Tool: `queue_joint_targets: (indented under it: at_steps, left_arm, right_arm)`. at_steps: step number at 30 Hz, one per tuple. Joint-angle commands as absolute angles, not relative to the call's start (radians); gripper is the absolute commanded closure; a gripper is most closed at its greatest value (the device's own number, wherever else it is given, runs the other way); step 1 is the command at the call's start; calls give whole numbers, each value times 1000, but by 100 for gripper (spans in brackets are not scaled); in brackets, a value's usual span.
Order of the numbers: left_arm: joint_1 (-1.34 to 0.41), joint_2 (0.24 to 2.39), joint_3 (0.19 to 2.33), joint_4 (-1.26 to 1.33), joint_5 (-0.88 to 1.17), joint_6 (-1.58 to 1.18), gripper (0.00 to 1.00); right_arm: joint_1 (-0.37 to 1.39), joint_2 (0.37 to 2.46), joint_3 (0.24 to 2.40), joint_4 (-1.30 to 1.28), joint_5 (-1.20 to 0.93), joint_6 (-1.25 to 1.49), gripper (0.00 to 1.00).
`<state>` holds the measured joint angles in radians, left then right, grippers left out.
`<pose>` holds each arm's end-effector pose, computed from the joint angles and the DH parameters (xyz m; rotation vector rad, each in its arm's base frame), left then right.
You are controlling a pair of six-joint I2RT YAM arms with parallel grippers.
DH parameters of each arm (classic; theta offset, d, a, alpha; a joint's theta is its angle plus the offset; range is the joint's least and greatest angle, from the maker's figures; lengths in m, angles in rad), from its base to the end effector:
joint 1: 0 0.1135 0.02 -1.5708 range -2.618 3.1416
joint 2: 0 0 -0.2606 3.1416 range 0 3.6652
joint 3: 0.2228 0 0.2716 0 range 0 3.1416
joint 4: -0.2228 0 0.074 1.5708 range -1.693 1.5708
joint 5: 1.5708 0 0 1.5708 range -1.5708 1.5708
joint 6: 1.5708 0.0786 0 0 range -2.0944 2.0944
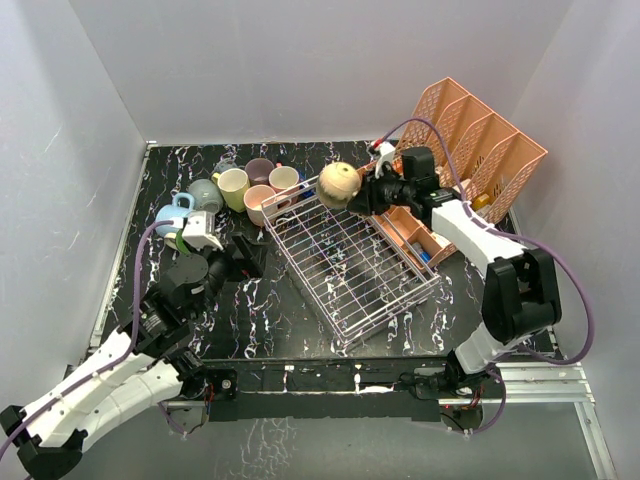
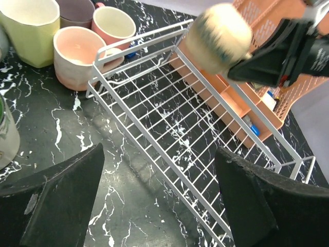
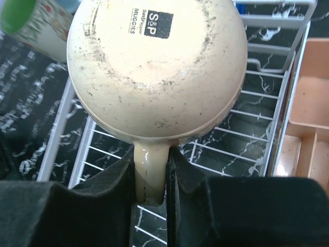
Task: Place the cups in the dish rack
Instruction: Turn the cup upside down in the dish rack.
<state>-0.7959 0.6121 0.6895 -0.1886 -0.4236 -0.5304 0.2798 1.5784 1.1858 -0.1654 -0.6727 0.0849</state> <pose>0.1707 -0.1281 0.3274 -0.0981 1.7102 -0.6413 0.3753 0.1588 0.2565 -0.6068 2.0410 0.9290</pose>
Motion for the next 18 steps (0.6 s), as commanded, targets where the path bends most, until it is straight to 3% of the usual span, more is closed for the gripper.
queue_joint_targets:
  at_steps: [1,9,18]
  left_arm:
    - [-797,549,682,-214,-517,-524,13]
    - [-797,460,630,-206,-548,-544,13]
    - [-798,472,635,-211,-540,-546,13]
  right_arm:
    - [326,1592,1286,-151,-524,-72,92]
    - [432,1649,1300,-138,-310,-175,92]
    - [437,1687,1291,-53,-234,-163,92]
